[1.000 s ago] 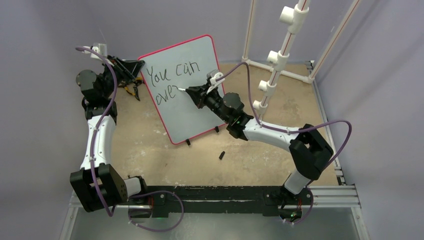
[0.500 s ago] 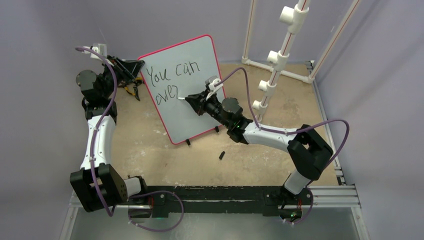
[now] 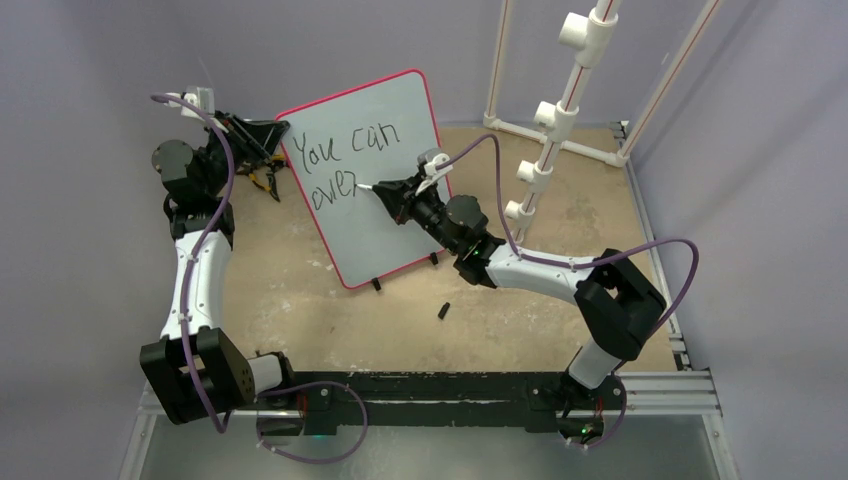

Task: Write a sentence on the whiteboard

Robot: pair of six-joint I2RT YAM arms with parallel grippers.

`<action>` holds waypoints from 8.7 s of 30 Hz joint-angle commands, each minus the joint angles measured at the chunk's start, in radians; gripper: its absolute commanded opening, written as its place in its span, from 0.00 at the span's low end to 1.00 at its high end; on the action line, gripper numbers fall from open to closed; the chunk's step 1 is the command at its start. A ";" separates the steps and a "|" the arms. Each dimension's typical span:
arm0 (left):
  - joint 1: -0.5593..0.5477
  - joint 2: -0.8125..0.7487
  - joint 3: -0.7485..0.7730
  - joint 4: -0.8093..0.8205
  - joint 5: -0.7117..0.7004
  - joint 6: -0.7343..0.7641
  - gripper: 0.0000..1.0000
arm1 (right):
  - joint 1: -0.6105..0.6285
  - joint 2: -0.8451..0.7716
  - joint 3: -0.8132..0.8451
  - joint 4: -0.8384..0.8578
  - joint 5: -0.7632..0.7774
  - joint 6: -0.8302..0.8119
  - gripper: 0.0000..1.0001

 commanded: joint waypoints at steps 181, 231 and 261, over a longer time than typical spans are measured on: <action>0.009 0.005 -0.010 0.016 0.028 -0.020 0.17 | -0.096 -0.106 0.041 -0.135 -0.055 -0.097 0.00; 0.011 0.008 -0.011 0.022 0.027 -0.025 0.17 | -0.094 -0.149 -0.015 -0.077 -0.056 -0.077 0.00; 0.010 0.008 -0.013 0.023 0.029 -0.024 0.17 | -0.114 -0.078 0.032 -0.068 -0.043 -0.075 0.00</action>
